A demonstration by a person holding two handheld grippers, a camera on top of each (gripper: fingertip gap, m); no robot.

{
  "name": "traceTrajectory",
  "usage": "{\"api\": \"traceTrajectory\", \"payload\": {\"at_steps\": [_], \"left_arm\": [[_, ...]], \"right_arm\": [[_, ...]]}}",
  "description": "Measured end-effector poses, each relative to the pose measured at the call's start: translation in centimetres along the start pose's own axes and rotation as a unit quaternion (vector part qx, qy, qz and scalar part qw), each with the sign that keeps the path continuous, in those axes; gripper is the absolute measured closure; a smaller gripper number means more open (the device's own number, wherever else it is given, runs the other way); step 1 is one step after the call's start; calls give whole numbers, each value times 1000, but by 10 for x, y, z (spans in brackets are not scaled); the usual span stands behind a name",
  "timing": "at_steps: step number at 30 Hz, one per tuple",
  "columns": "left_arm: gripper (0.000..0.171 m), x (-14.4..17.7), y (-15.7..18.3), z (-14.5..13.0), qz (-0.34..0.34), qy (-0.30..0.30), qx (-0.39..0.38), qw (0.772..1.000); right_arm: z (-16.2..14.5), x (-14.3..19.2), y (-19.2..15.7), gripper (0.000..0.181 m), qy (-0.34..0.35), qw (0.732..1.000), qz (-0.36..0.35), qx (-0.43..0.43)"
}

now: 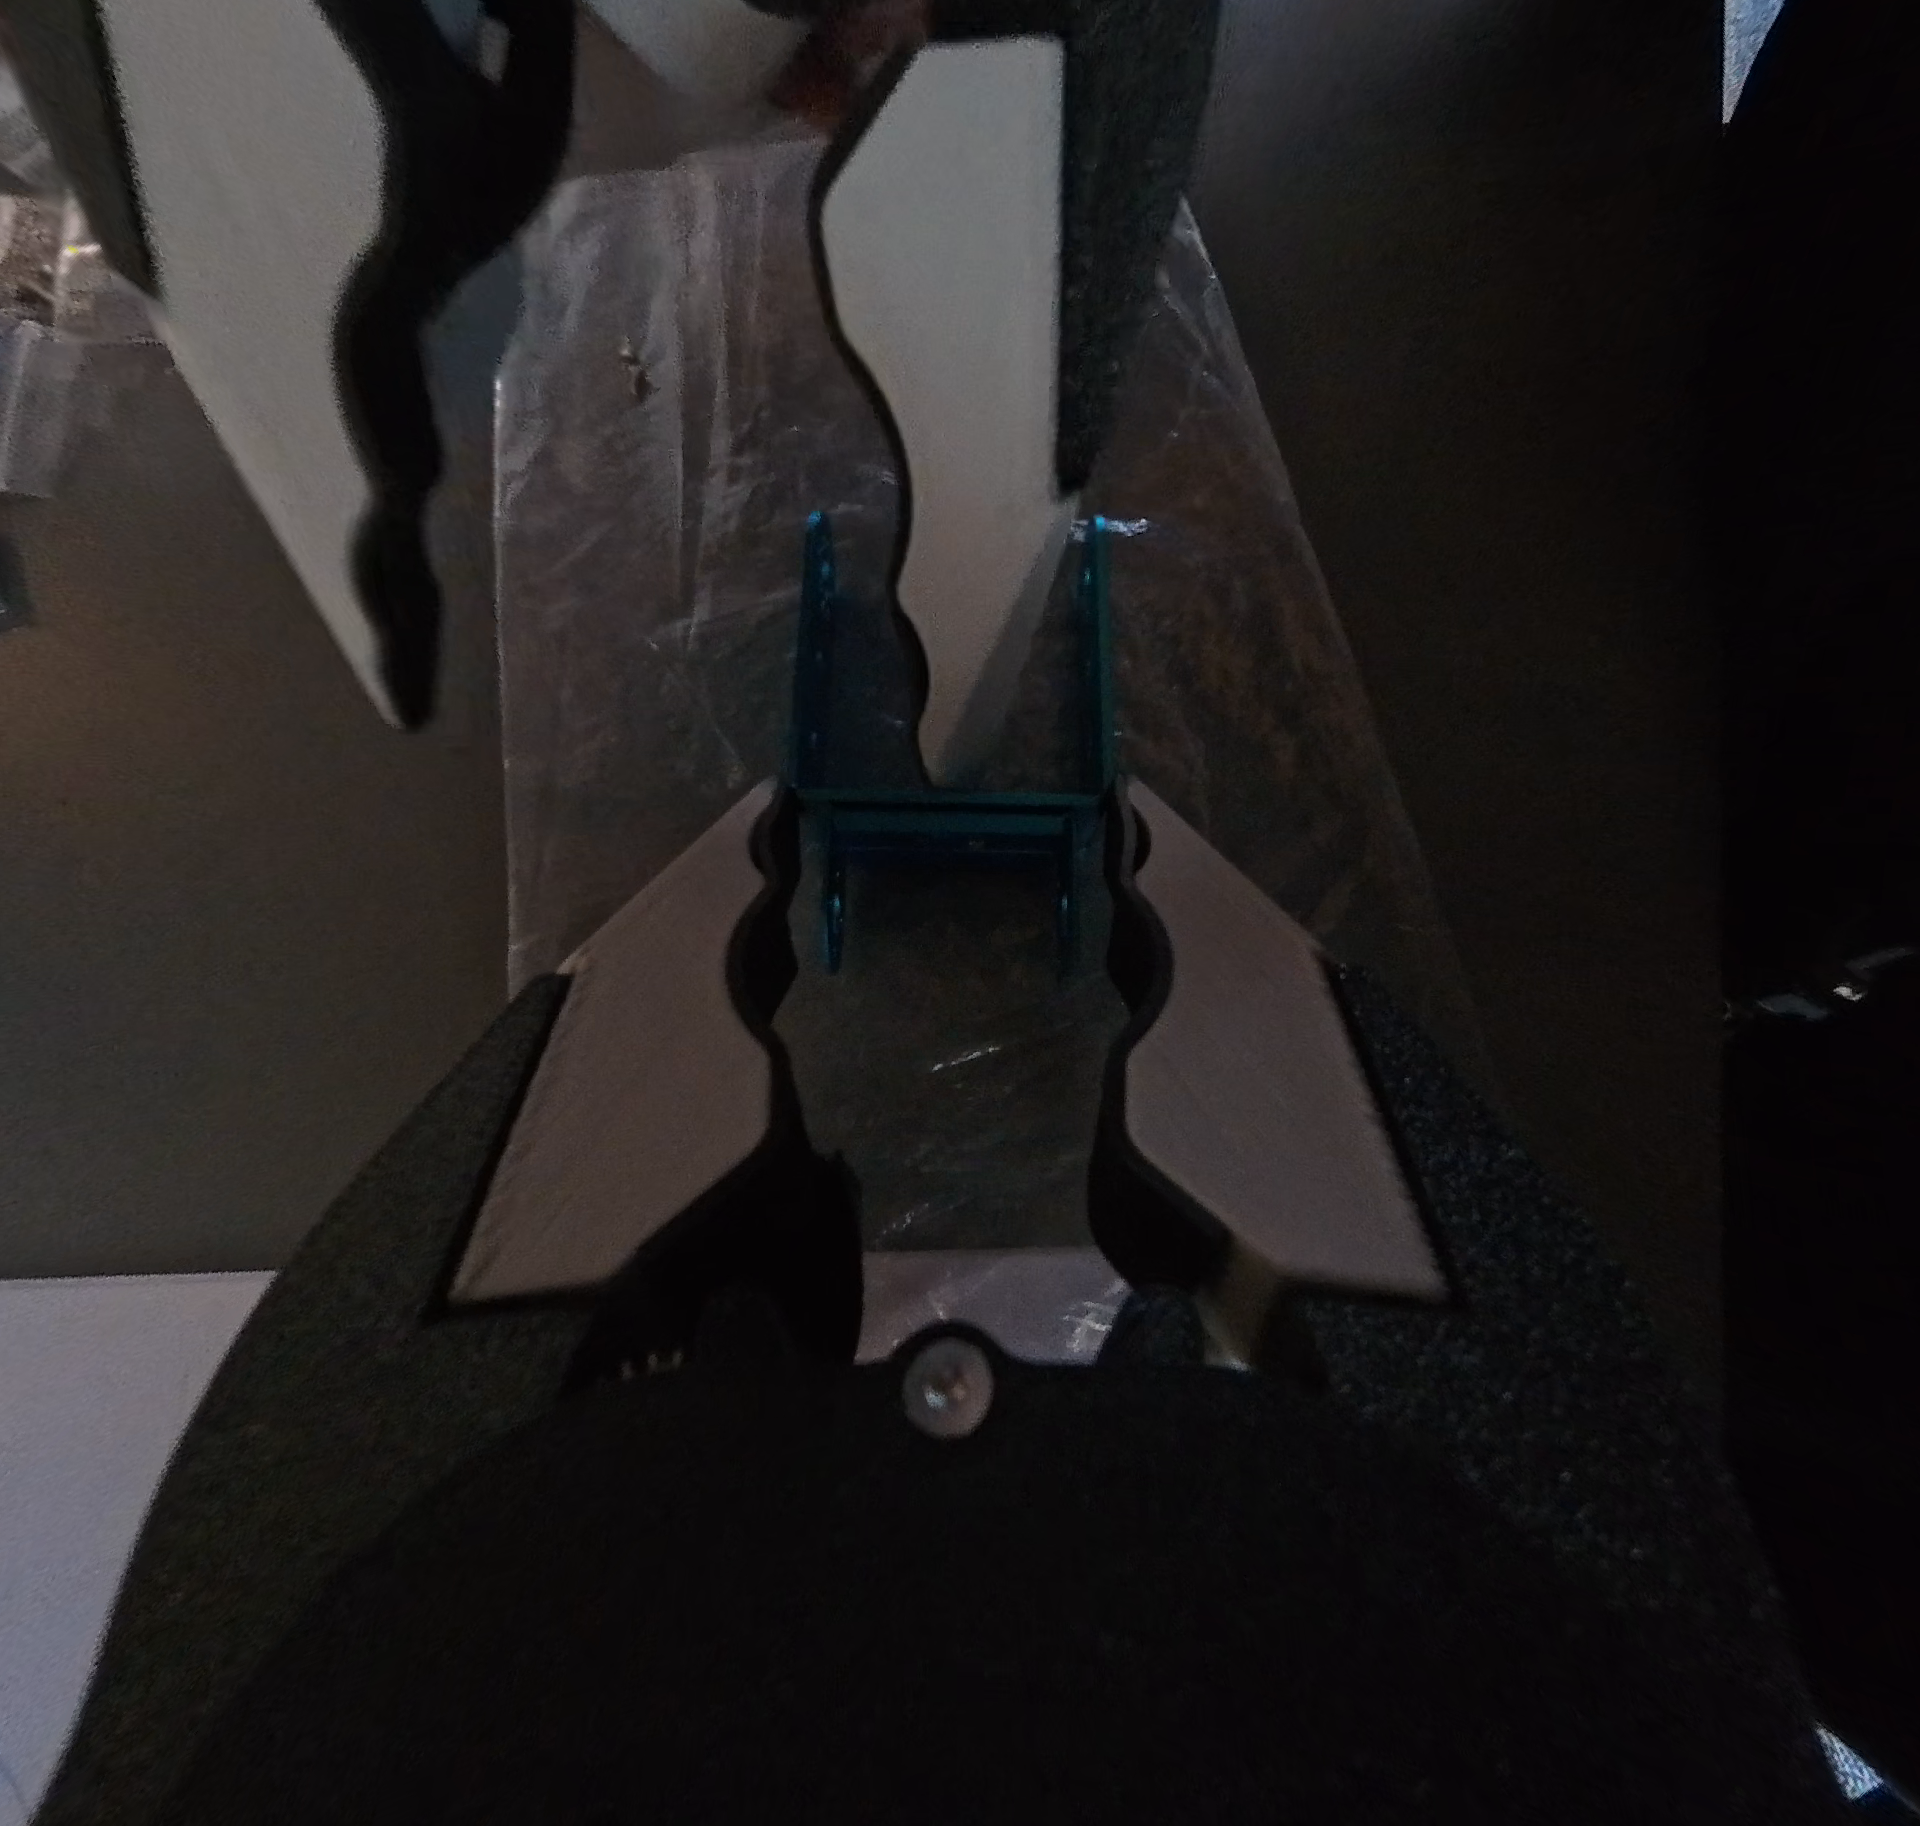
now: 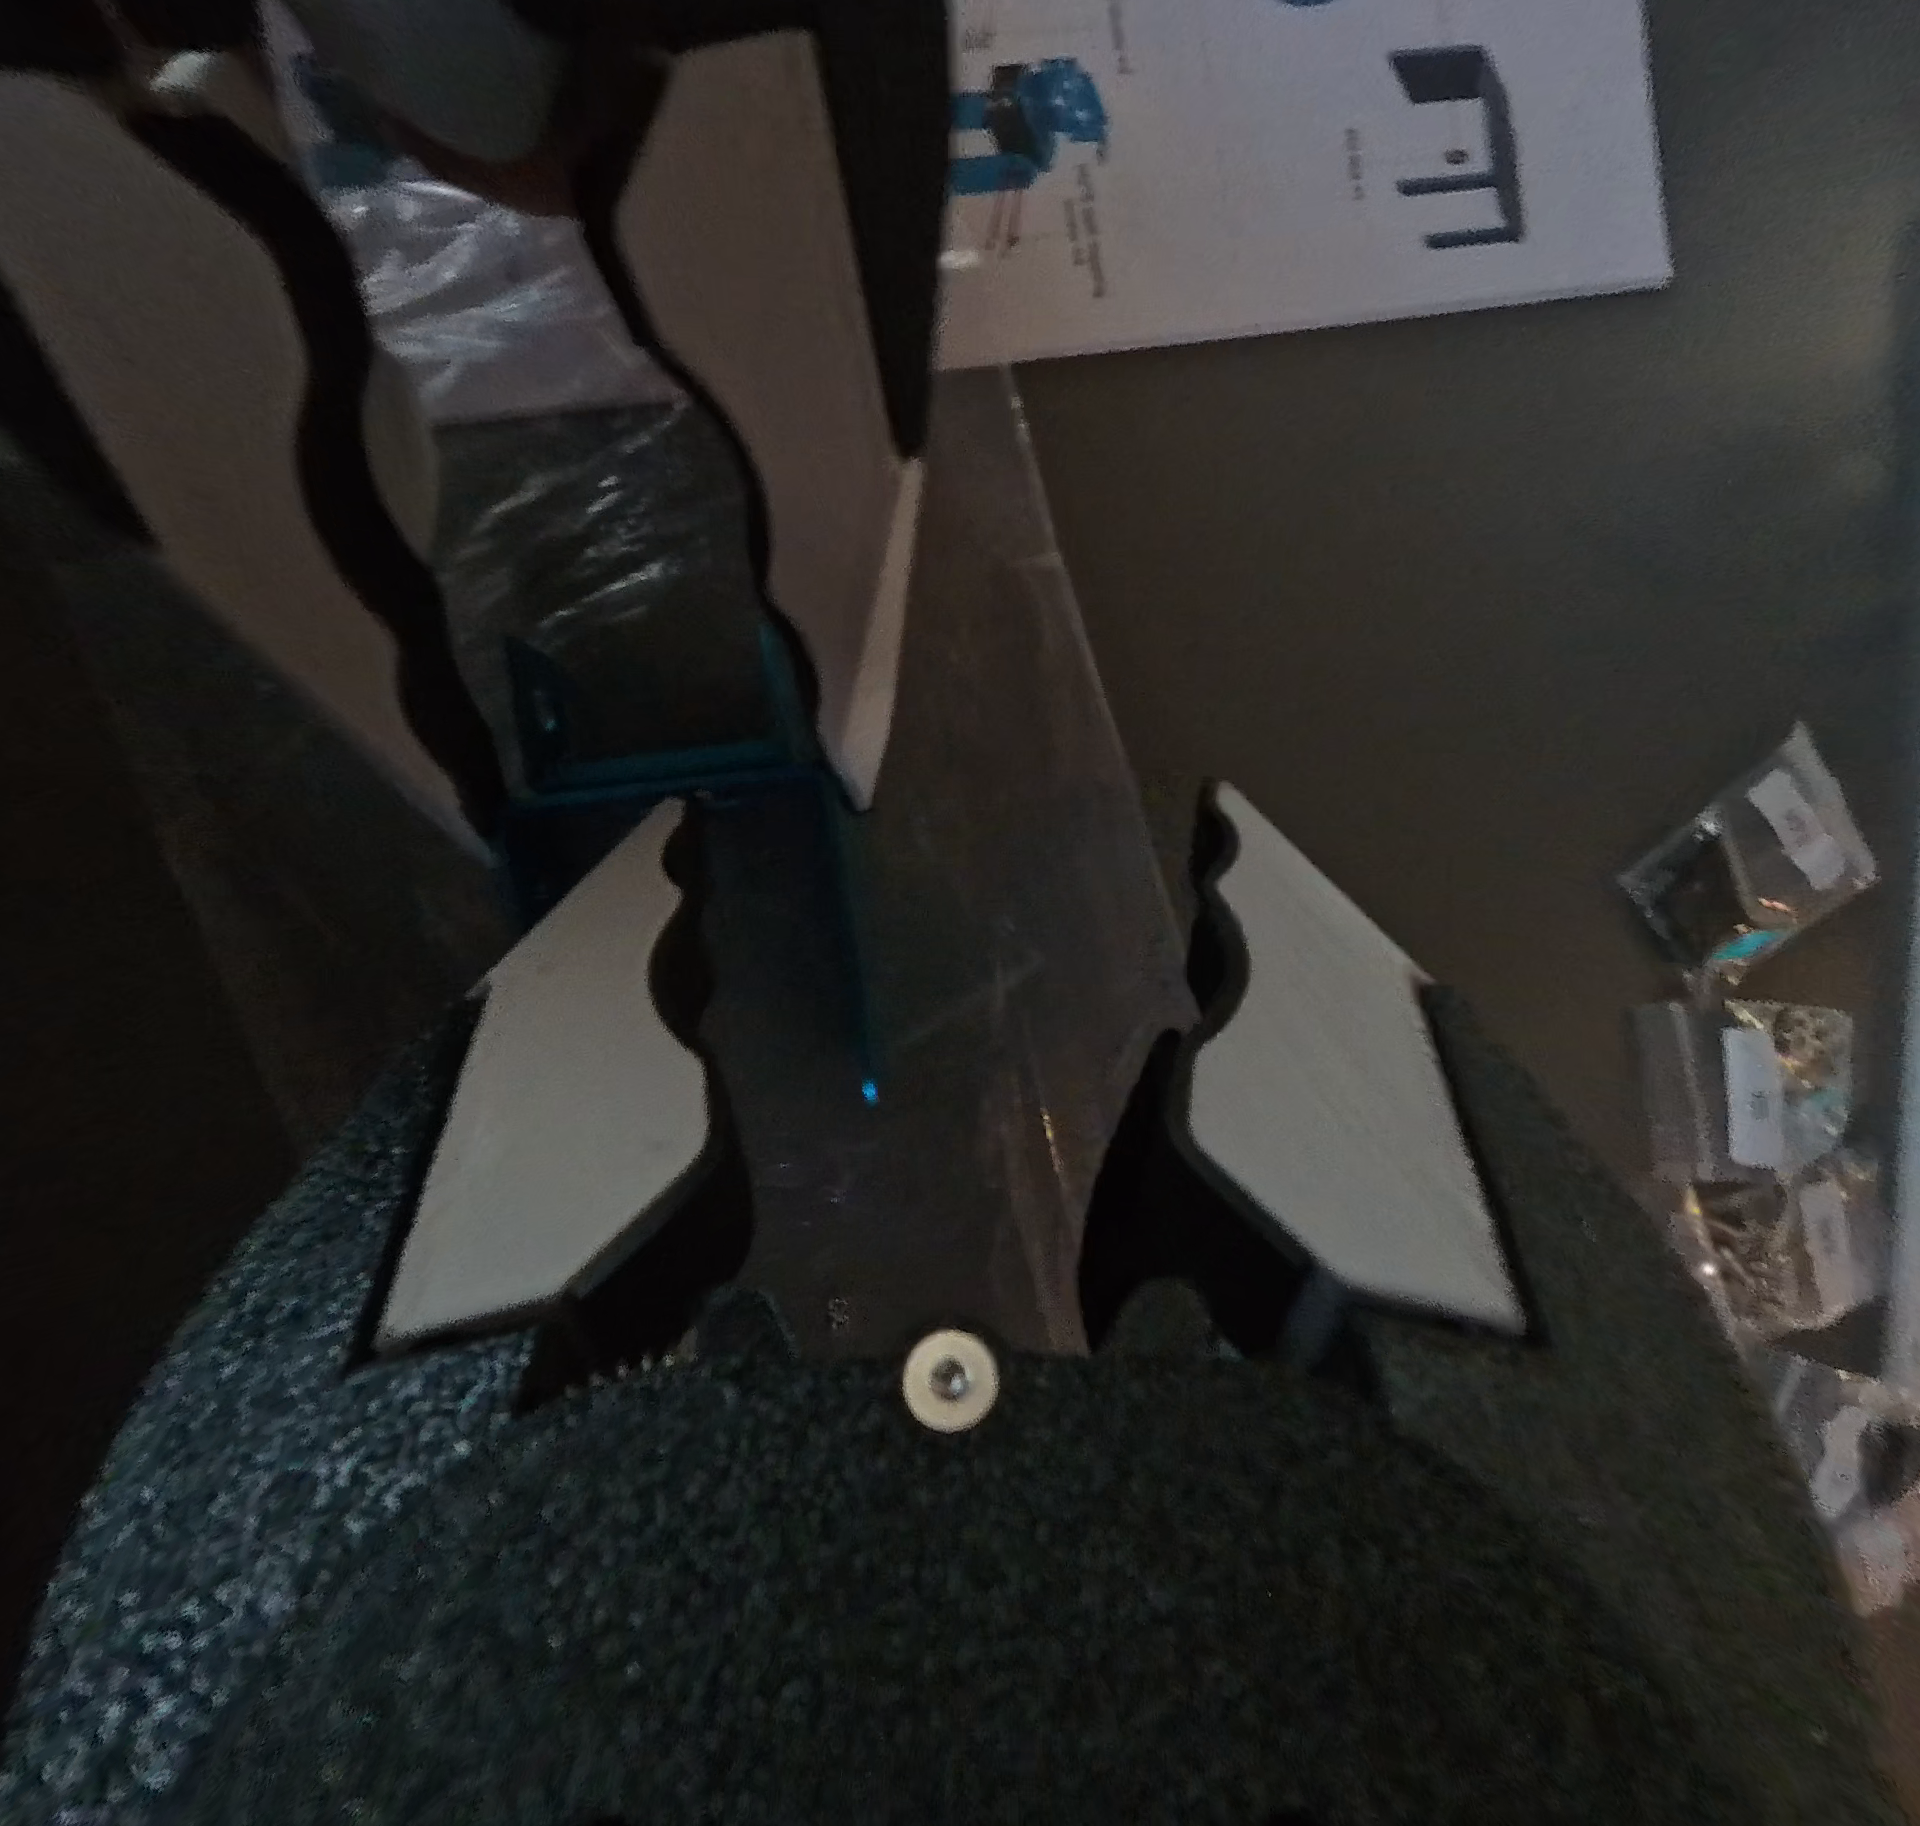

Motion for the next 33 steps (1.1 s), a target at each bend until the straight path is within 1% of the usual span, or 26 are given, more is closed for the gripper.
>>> {"api": "traceTrajectory", "payload": {"at_steps": [1, 3, 4, 5, 6, 7, 8, 11, 12, 15, 18, 20, 23, 24, 25, 26, 28, 29, 33], "left_arm": [[112, 0, 0, 0, 1, 0, 0, 1000], [112, 0, -1, 0, 2, 0, 1, 1000], [112, 0, -1, 0, 2, 0, 2, 1000], [112, 0, -1, 0, 2, 0, 2, 1000], [112, 0, 0, 0, 2, 0, 0, 1000], [112, 0, 0, 0, 1, 0, 0, 1000], [112, 0, 0, 0, 1, 0, 0, 1000], [111, 0, 0, 0, -1, 0, 1, 1000], [111, 0, 0, 0, -1, 0, 0, 1000], [111, 0, 0, 0, 0, 0, 0, 1000], [112, 0, 0, 0, -1, 0, 0, 1000], [111, 0, 0, 0, -1, 0, 1, 1000], [111, 0, 0, 0, 1, 0, 3, 1000], [111, 0, 0, 0, 1, 0, 4, 1000], [111, 0, 0, 0, 0, 0, 3, 1000], [111, 0, 0, 0, -1, 0, 2, 1000], [111, 0, 1, 0, -1, -1, 1, 1000], [111, 0, 1, 0, -2, -1, 2, 1000], [111, 1, 1, 0, -3, -1, 2, 1000]], "right_arm": [[0, 1, 3, 83, 0, 1000, -1, -8], [-2, 4, 5, 86, 10, 1000, 10, -21], [-3, 6, 5, 90, 16, 999, 15, -24], [-3, 9, 3, 104, 27, 999, 23, -20], [-3, 13, 2, 110, 32, 999, 24, -16], [-4, 14, 1, 107, 24, 999, 33, -15], [-5, 13, 0, 98, 17, 999, 41, -13], [-8, 1, -6, 87, -8, 999, 51, -3], [-8, -2, -7, 86, -12, 999, 40, 1], [-3, -4, -8, 87, 3, 999, 42, 2], [-5, -7, -6, 86, 0, 999, 33, -2], [-6, -7, -3, 77, 1, 1000, 20, -9], [-6, -3, -3, 80, 9, 1000, 6, 0], [-6, 1, -3, 87, 16, 1000, 11, 0], [-6, 8, -2, 103, 30, 1000, 2, 2], [-6, 16, 0, 107, 44, 999, -4, 4], [-6, 24, 1, 97, 45, 999, 22, -6], [-8, 23, 1, 97, 40, 999, 21, -8], [-8, 6, -6, 88, 15, 999, 31, 2]]}}
Point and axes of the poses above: each gripper's, where its closed fingertips meet, x back along the fingers, z out of its top, y = z × x across the jaws, the point moved 10 cm from there along x, back along the fingers, and after that the axes turned 1 degree about -z, right-handed, at the moved point
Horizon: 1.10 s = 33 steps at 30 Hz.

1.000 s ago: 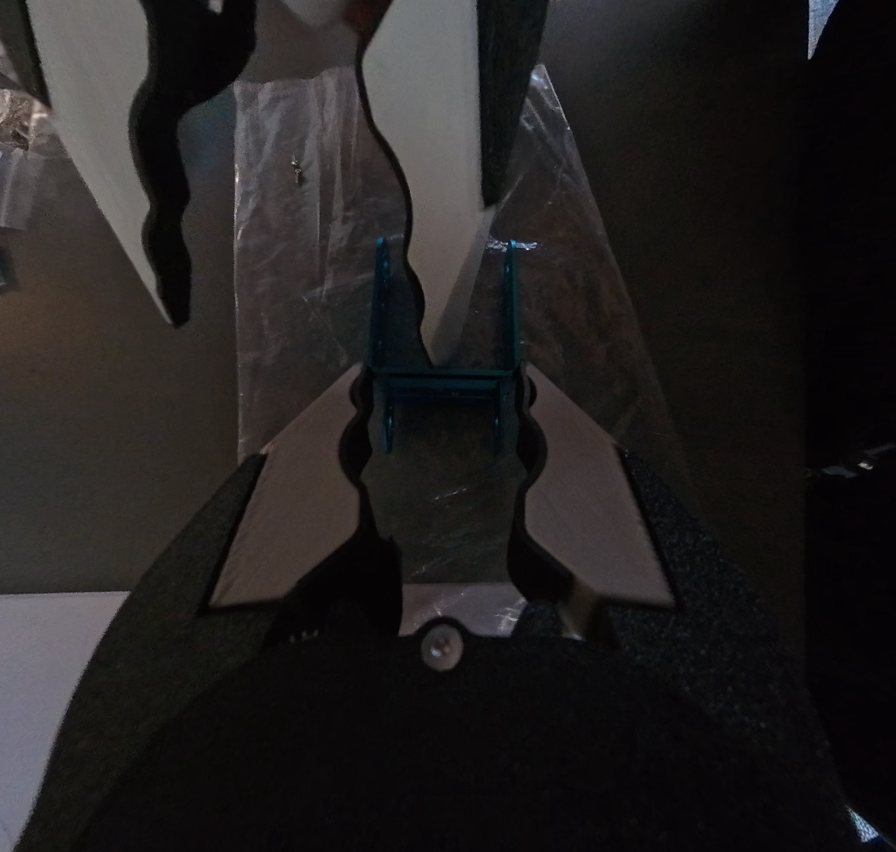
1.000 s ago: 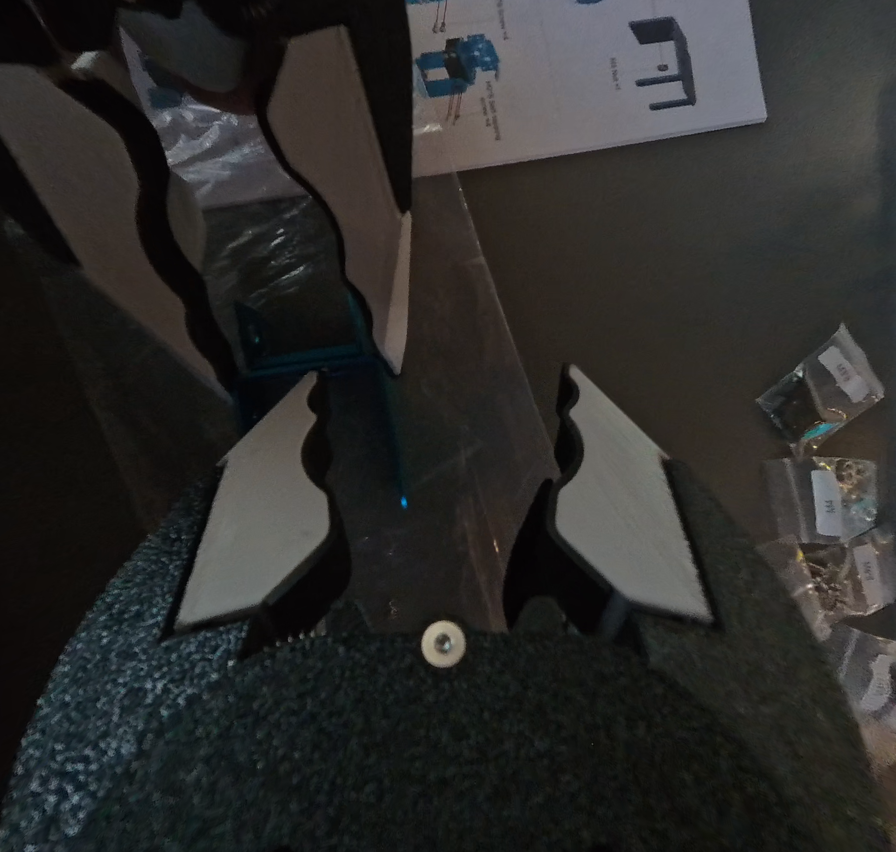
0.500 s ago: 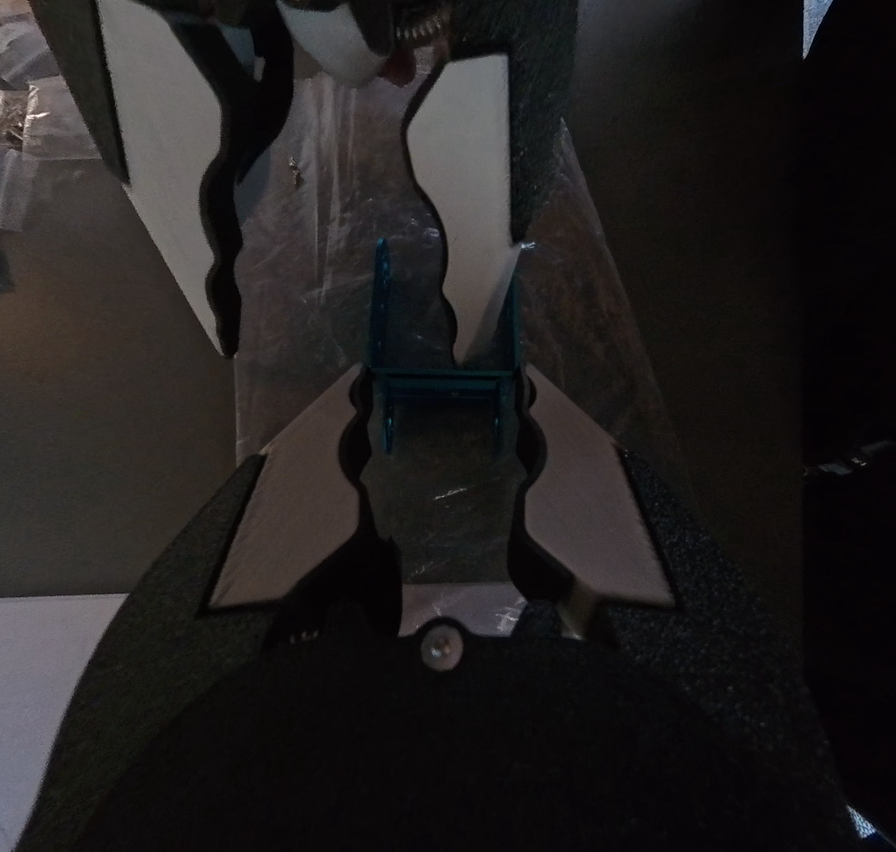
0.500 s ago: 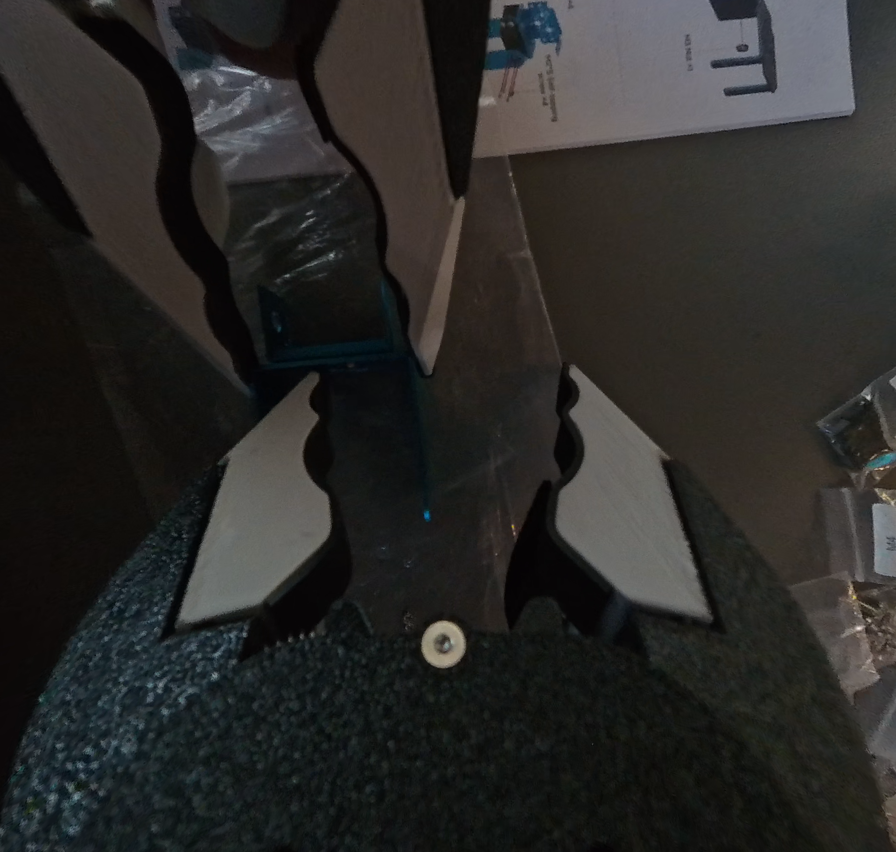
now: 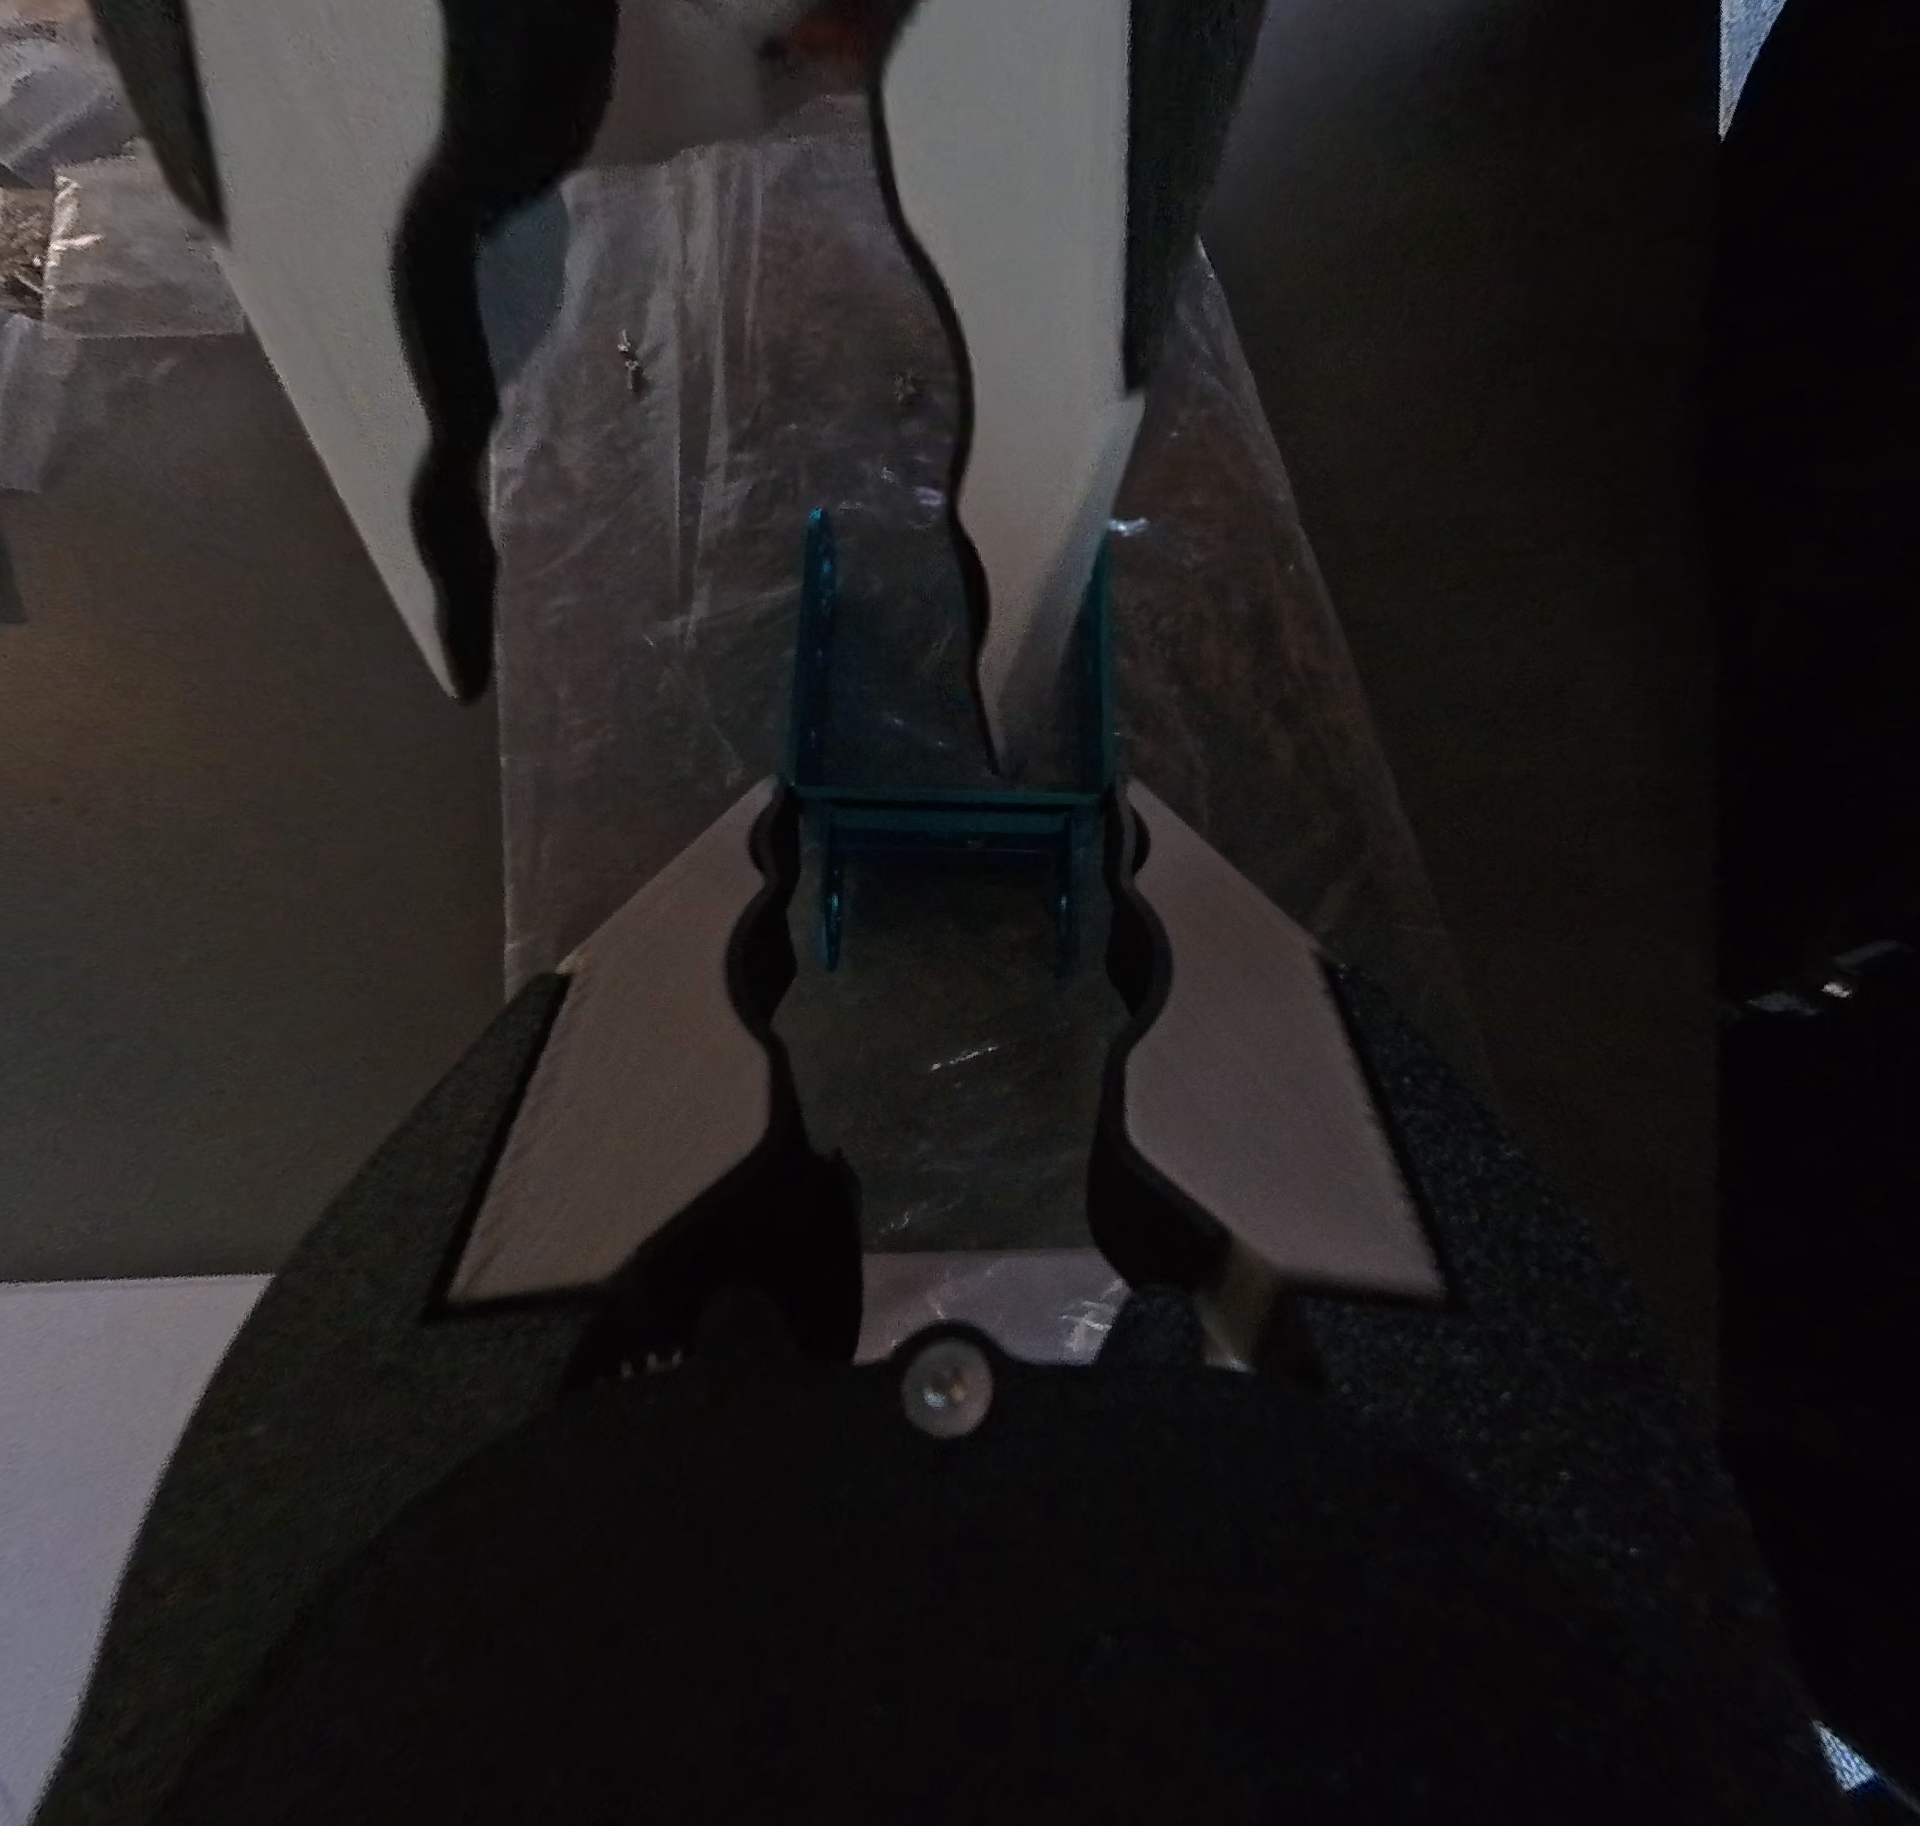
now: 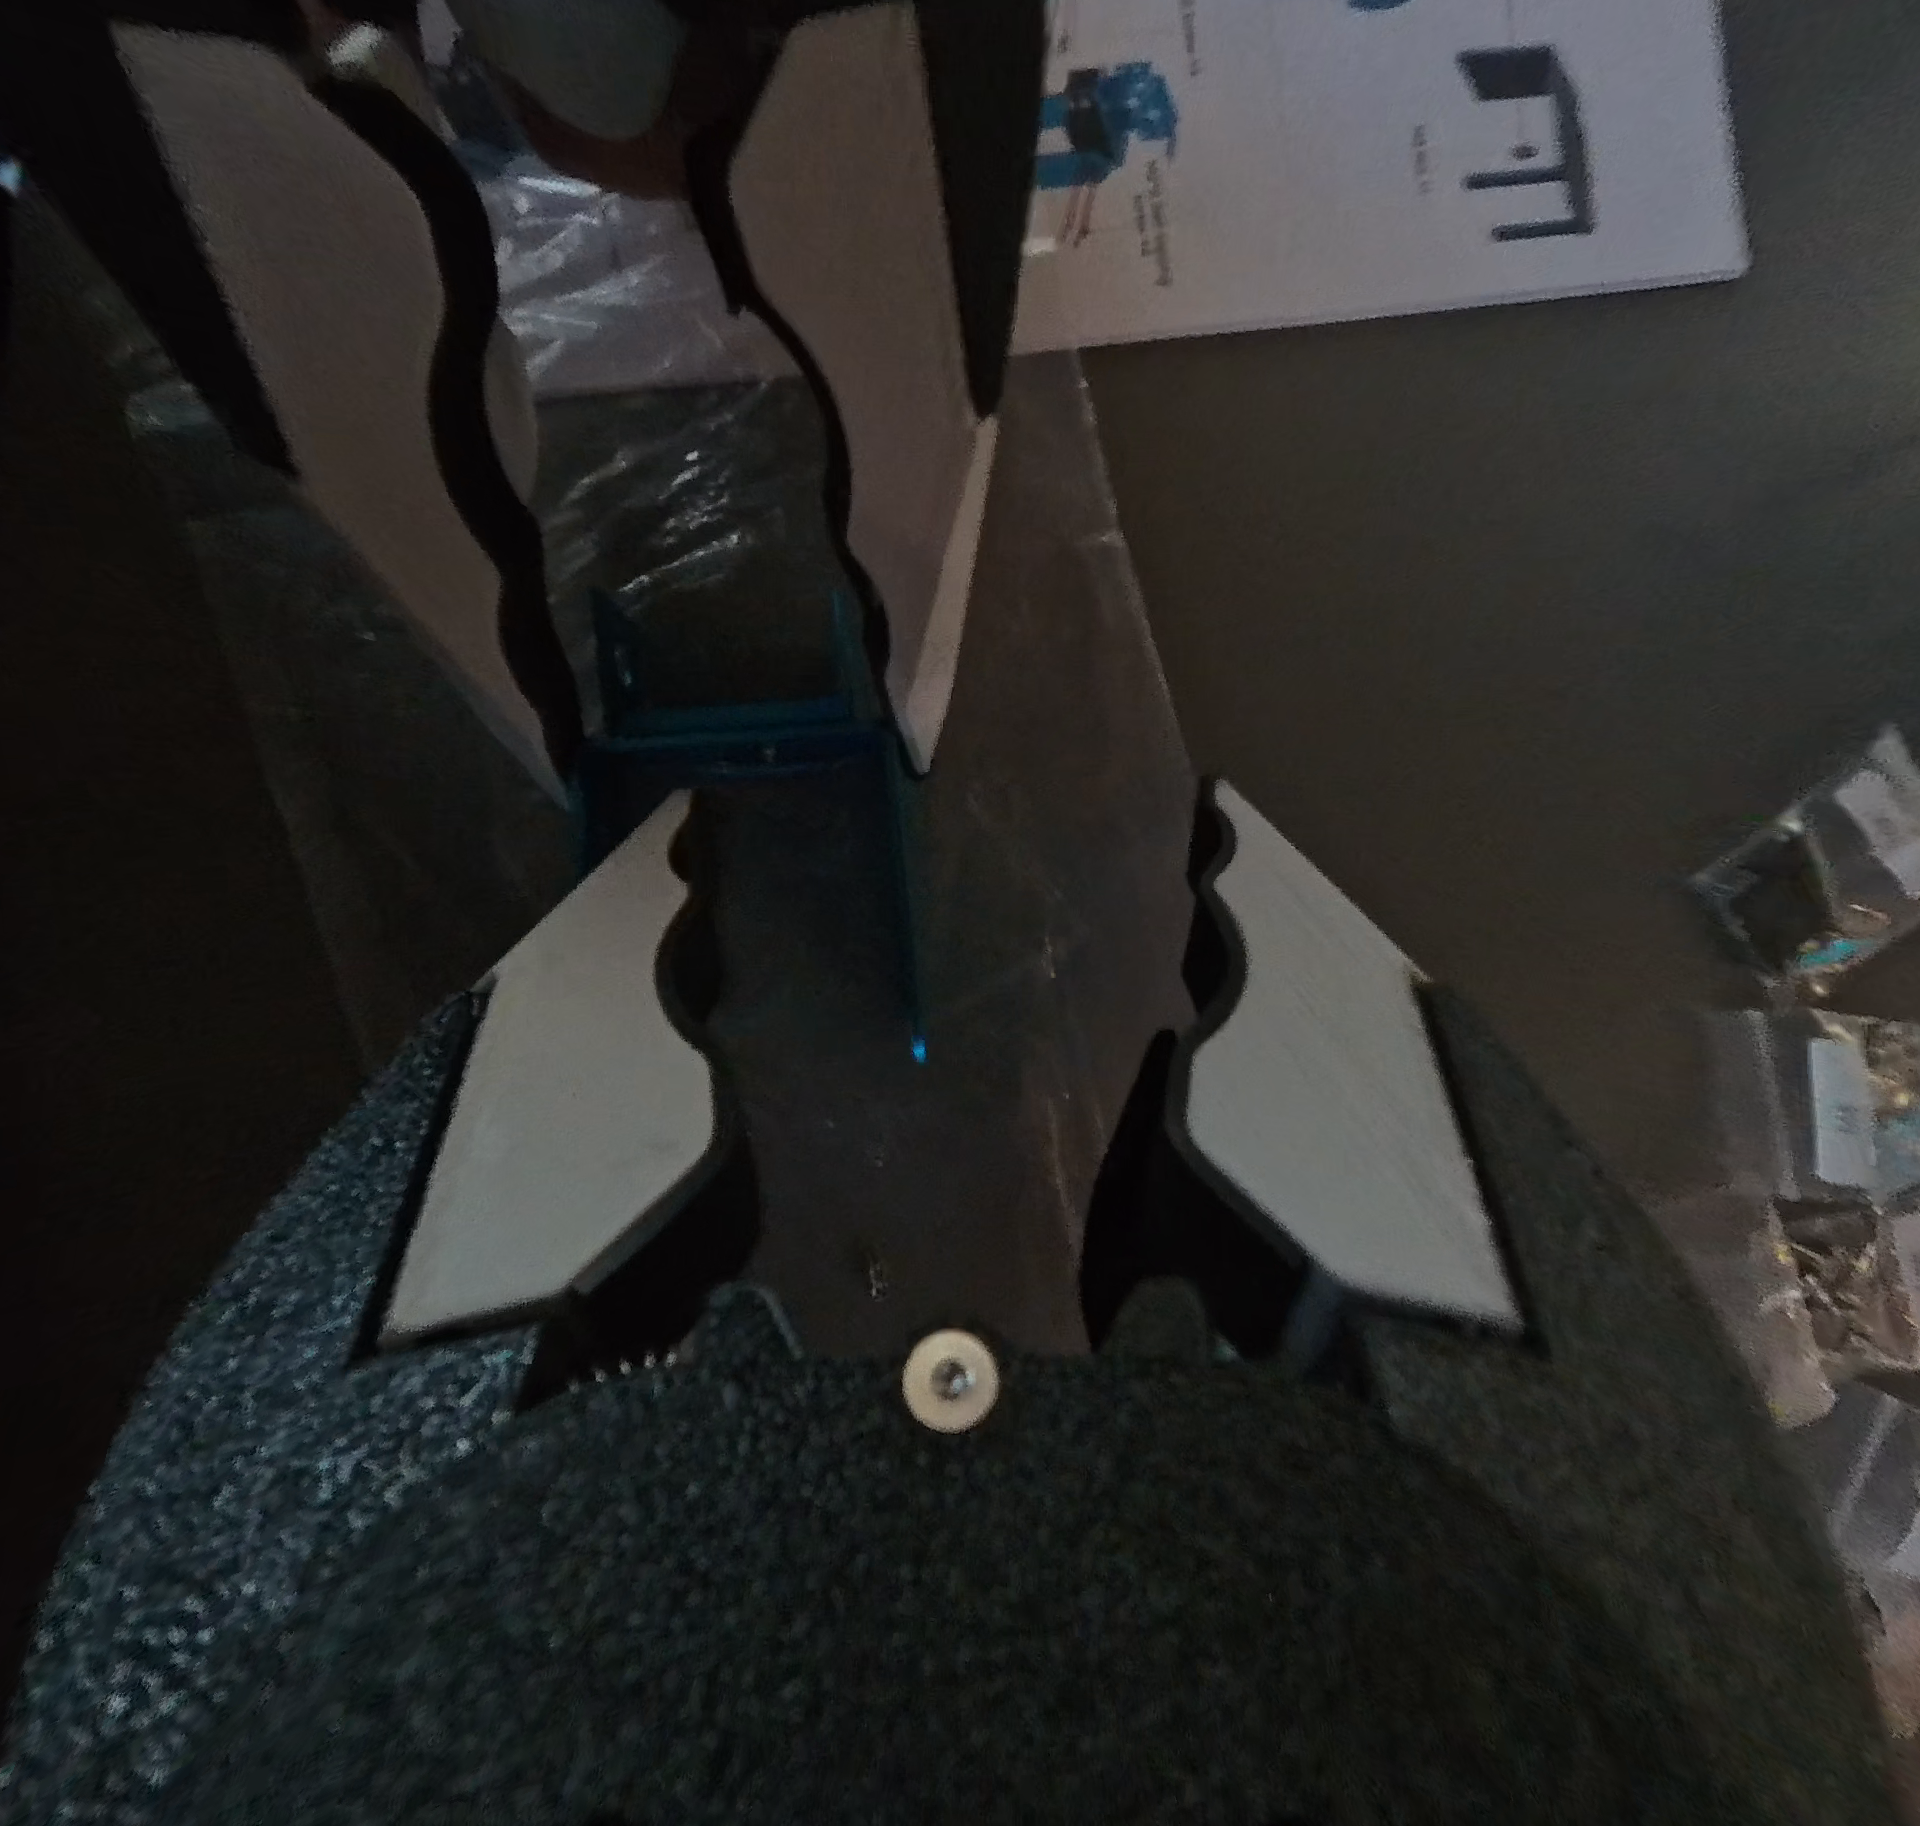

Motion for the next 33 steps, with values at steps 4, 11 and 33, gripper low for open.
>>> {"api": "traceTrajectory", "payload": {"at_steps": [4, 11, 33], "left_arm": [[111, 1, 0, 0, -1, 0, 0, 1000], [111, 1, 1, 0, 2, -1, -2, 1000], [88, 96, 10, -4, 115, 249, 236, 932]], "right_arm": [[3, -12, 0, 82, -16, 1000, -13, 2], [-2, 10, 8, 106, 30, 999, -26, -31], [-8, 42, -10, 117, 134, 987, 5, -89]]}}
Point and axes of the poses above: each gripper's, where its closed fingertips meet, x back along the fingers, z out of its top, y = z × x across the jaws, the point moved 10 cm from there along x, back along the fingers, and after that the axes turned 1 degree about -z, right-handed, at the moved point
